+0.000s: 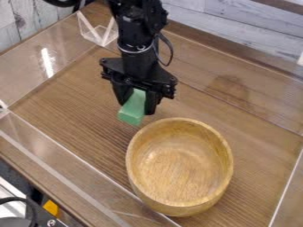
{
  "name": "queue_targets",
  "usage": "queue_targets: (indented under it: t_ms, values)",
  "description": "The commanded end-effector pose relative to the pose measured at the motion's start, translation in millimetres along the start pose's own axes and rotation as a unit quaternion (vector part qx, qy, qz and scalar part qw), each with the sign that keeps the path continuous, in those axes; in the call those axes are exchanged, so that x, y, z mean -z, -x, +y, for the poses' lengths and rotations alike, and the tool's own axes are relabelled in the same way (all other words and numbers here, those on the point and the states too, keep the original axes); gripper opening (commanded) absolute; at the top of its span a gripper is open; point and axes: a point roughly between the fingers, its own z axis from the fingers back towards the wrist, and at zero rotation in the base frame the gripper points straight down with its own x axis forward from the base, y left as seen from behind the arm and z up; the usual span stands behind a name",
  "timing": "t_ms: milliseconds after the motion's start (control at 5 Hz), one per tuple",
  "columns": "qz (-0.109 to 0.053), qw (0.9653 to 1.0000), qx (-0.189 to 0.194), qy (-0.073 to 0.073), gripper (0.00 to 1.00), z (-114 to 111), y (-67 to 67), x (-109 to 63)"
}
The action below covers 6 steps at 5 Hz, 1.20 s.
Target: Remove the green block from inside the brown bowl and put it on the table
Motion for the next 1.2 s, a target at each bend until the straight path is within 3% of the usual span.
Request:
queue_targets:
  t_ms: [0, 400, 1000]
  values:
    - [-0.023, 0.9997, -0.005, -0.001, 0.0, 2, -12.3, -9.4]
    - [-0.03, 0.9994, -0.014, 0.002, 0.0, 3, -17.0, -13.7]
    - [-0.041, 0.9988, -0.017, -0.017, 0.0, 5, -43.6, 9.7]
